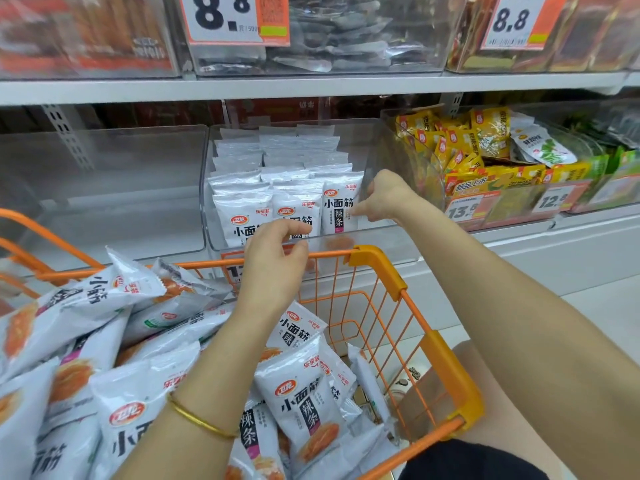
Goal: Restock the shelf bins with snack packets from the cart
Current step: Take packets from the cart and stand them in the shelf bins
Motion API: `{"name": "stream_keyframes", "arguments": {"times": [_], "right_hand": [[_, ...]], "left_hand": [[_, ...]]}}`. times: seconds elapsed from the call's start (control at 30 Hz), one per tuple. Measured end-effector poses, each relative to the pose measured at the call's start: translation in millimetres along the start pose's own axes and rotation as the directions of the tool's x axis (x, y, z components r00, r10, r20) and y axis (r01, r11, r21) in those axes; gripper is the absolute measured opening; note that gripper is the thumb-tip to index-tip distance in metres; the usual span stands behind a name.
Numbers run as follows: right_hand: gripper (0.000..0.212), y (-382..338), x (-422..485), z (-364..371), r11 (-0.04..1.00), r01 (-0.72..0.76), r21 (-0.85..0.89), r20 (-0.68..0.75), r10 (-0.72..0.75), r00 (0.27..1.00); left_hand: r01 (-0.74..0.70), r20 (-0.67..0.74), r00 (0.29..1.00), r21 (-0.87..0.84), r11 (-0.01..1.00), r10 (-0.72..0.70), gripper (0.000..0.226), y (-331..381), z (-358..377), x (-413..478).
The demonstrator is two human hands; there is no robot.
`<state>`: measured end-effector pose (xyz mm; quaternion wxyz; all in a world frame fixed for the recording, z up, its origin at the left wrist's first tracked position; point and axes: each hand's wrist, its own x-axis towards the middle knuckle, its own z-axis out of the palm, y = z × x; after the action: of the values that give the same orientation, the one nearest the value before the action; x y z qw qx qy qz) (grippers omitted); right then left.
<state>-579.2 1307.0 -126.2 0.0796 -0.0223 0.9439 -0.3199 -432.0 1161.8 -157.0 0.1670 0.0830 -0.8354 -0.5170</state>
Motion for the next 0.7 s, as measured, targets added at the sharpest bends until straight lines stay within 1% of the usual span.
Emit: {"name": "stream_keyframes", "arguments": {"times": [0.07,0.1,0.13,0.17,0.2,0.23,0.27,0.3,0.33,0.37,0.43,0.5,0.6,0.67,0.7], "right_hand": [[0.043,0.3,-15.4,-12.2,0.997,0.065,-0.033,-0.151,-0.07,0.986],[0.038,-1.2,-28.0,-17.3,0.992,0.125,-0.003,-0.205,-0.123,0.971],[0.03,-4.0,-44.7,-20.8,0.981,0.189,0.038,-0.199,-0.178,0.964],[0.022,-6.1,-60.2,-20.0,0.968,0.243,0.058,-0.113,-0.235,0.965],[0.016,-8.4,-76.7,-15.3,0.958,0.285,0.03,0.041,-0.286,0.957],[0.014,-9.2,-92.1,-6.3,0.948,0.316,-0.048,0.24,-0.296,0.925],[0.014,-8.0,-102.3,6.9,0.928,0.341,-0.151,0.43,-0.249,0.868],[0.017,-5.5,-109.0,21.8,0.891,0.373,-0.259,0.568,-0.171,0.805],[0.02,-1.8,-112.6,38.6,0.843,0.402,-0.357,0.65,-0.085,0.756],[0.024,3.6,-112.8,56.0,0.792,0.421,-0.443,0.687,-0.003,0.727],[0.03,15.8,-107.4,86.7,0.676,0.444,-0.589,0.702,0.154,0.696],[0.037,27.9,-99.9,107.2,0.607,0.431,-0.668,0.695,0.302,0.653],[0.045,38.2,-97.3,119.4,0.616,0.355,-0.703,0.682,0.443,0.582],[0.045,38.6,-100.8,118.6,0.615,0.331,-0.716,0.668,0.464,0.582],[0.045,37.2,-101.8,116.4,0.621,0.334,-0.71,0.671,0.45,0.59]], "left_hand": [[-0.001,-0.002,1.0,0.0,1.0,0.001,0.024,0.2,0.1,-0.5],[-0.004,-0.006,1.0,0.001,1.0,0.004,0.025,0.0,0.2,-0.2],[-0.009,-0.01,1.0,-0.002,1.0,0.009,0.025,0.5,0.2,0.0],[-0.011,-0.013,1.0,-0.007,1.0,0.011,0.025,1.1,-0.2,0.5],[-0.012,-0.017,1.0,-0.011,1.0,0.012,0.025,1.9,-0.3,0.8],[-0.015,-0.024,1.0,-0.014,1.0,0.015,0.025,1.5,0.1,1.3],[-0.017,-0.031,0.999,-0.016,1.0,0.017,0.025,0.8,0.9,1.7],[-0.016,-0.035,0.999,-0.019,1.0,0.015,0.025,0.0,1.6,2.0],[-0.014,-0.036,0.999,-0.024,1.0,0.013,0.025,-0.2,2.3,1.6],[-0.014,-0.034,0.999,-0.029,0.999,0.013,0.024,-0.6,2.7,1.4],[-0.015,-0.033,0.999,-0.029,0.999,0.015,0.024,-0.5,2.1,1.1],[-0.013,-0.037,0.999,-0.039,0.999,0.012,0.025,-1.2,1.4,1.6],[-0.013,-0.034,0.999,-0.05,0.999,0.011,0.025,-0.7,0.7,1.4],[-0.026,-0.032,0.999,-0.058,0.998,0.024,0.025,0.8,0.4,0.7],[-0.028,-0.029,0.999,-0.065,0.997,0.026,0.024,1.9,0.6,0.1]]}}
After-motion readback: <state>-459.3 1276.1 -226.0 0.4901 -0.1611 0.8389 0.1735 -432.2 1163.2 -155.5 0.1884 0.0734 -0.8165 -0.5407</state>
